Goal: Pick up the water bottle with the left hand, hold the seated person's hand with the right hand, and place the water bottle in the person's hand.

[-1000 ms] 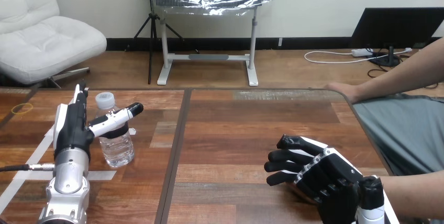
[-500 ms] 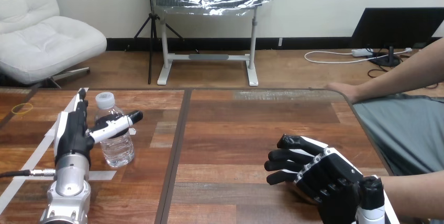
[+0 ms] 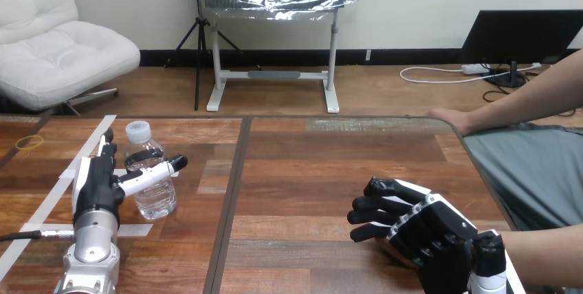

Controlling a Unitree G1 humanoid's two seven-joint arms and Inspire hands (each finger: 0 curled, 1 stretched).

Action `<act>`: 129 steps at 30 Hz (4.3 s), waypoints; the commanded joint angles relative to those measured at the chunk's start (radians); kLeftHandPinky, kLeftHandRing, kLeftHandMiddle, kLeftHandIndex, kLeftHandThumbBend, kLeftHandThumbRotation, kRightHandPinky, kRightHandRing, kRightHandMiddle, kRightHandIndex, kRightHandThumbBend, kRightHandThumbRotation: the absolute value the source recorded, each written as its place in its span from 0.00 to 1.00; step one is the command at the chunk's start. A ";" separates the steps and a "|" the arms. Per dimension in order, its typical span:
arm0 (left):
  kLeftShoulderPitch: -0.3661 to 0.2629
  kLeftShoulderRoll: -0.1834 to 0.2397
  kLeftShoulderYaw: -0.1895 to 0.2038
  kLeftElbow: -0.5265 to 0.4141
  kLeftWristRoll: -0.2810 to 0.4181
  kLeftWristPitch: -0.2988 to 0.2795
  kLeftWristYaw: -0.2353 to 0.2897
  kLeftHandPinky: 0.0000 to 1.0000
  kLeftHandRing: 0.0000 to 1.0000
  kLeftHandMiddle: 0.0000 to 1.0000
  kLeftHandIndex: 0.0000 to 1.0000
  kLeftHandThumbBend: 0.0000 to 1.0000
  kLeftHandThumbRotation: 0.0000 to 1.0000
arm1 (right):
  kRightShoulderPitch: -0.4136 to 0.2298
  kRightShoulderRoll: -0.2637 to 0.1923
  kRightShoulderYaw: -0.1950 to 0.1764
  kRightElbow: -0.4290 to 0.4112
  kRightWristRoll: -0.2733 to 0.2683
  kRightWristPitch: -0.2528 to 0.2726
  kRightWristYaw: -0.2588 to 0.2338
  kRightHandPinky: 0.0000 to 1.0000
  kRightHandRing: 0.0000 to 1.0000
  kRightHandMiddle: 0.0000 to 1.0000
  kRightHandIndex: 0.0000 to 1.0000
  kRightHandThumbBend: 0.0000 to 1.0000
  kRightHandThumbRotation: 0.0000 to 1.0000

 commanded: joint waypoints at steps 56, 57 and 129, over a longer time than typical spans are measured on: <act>-0.157 -0.025 -0.001 0.074 -0.041 0.095 0.013 0.91 0.98 1.00 1.00 0.99 0.22 | -0.051 -0.001 -0.014 -0.020 0.005 -0.028 0.020 0.58 0.66 0.68 0.69 0.70 1.00; -0.159 -0.025 -0.002 0.075 -0.041 0.098 0.013 0.91 0.98 1.00 1.00 0.99 0.22 | -0.051 -0.001 -0.014 -0.020 0.005 -0.028 0.020 0.58 0.66 0.68 0.69 0.70 1.00; -0.199 -0.035 -0.068 0.072 0.010 0.179 0.102 0.63 0.78 0.82 0.83 0.97 0.09 | -0.036 0.007 -0.008 -0.029 0.001 -0.052 0.021 0.57 0.64 0.67 0.68 0.70 1.00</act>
